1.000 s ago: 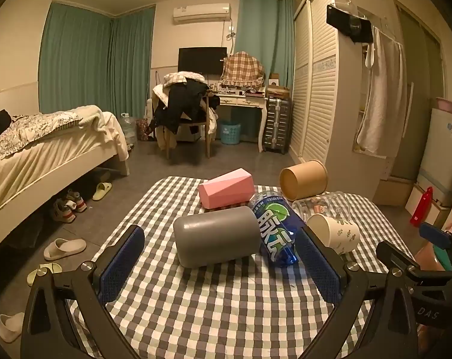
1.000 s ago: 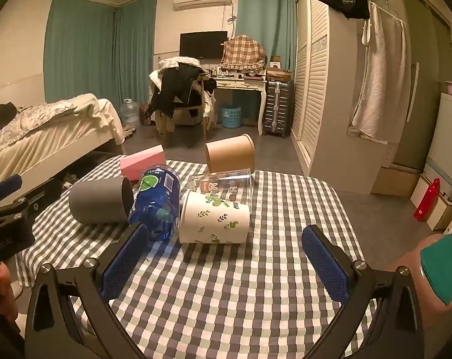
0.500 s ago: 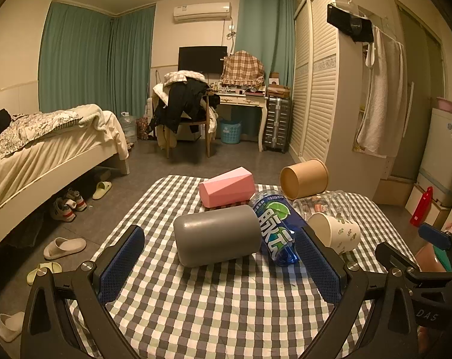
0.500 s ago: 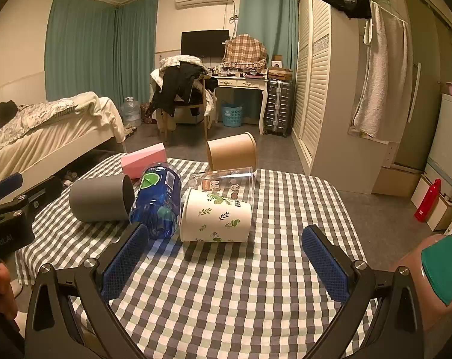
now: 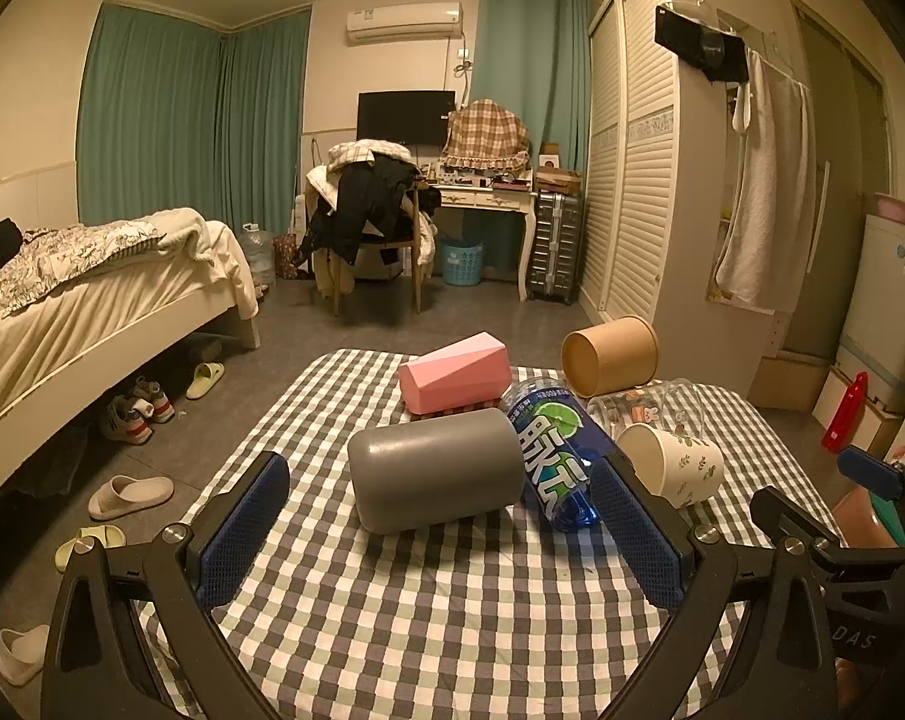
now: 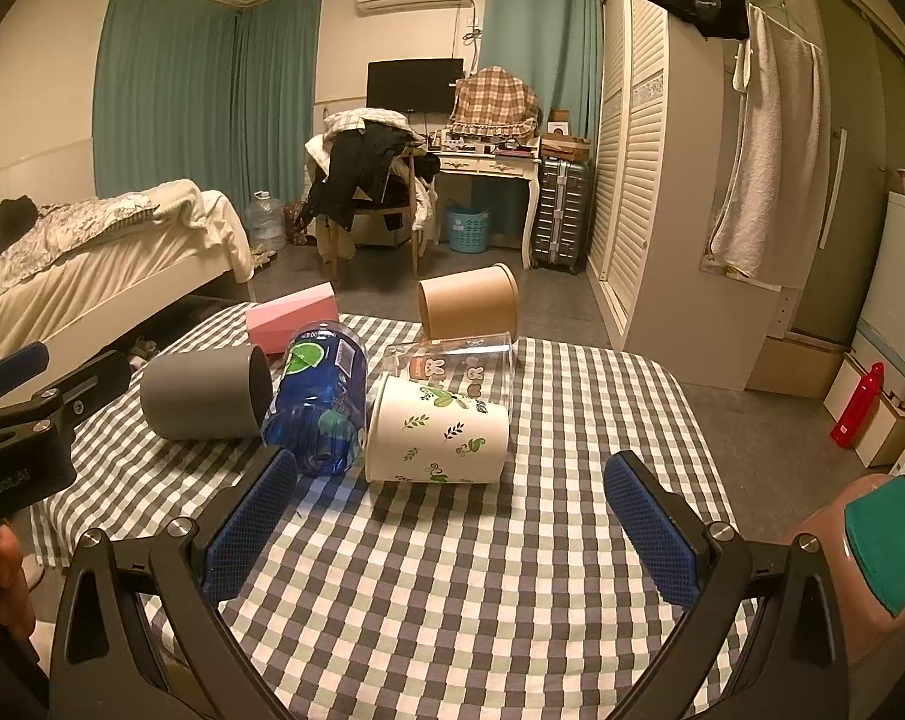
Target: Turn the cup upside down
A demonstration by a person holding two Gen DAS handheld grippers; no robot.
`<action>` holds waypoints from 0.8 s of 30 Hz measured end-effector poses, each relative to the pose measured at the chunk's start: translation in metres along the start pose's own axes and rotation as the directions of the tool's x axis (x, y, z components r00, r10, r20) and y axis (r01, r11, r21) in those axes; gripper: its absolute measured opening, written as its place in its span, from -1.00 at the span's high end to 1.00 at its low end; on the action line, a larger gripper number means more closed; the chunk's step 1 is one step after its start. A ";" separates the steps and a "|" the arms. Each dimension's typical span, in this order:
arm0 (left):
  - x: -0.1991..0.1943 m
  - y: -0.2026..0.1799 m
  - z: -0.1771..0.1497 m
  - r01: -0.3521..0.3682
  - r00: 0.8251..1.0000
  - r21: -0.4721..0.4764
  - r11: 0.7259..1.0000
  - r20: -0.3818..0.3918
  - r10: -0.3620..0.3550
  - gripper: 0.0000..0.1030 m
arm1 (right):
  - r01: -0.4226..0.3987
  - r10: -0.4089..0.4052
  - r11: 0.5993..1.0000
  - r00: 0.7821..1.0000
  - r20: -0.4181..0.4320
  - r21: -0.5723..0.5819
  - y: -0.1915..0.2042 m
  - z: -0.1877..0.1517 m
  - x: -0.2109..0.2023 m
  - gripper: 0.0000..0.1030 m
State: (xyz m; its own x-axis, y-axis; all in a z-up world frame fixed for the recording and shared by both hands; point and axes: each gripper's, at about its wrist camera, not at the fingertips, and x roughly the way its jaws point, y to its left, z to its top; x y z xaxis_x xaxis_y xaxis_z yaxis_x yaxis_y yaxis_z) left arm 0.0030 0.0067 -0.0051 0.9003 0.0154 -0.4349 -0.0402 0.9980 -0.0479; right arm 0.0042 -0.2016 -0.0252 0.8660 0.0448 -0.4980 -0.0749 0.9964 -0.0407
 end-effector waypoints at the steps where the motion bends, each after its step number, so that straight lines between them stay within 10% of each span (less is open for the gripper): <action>1: 0.000 0.000 0.000 0.000 1.000 -0.001 1.000 -0.001 0.000 -1.00 | 0.000 0.000 1.000 1.000 0.000 0.000 0.000 0.000 0.000 -0.99; 24: 0.005 -0.004 -0.006 -0.001 1.000 0.005 1.000 -0.005 0.001 -1.00 | -0.001 0.001 1.000 1.000 -0.001 -0.002 0.000 0.000 -0.001 -0.99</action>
State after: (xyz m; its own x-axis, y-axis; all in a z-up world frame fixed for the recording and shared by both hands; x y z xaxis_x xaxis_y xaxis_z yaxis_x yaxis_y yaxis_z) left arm 0.0048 0.0025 -0.0122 0.8979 0.0165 -0.4399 -0.0394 0.9983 -0.0431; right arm 0.0037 -0.2012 -0.0248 0.8655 0.0458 -0.4987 -0.0769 0.9962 -0.0420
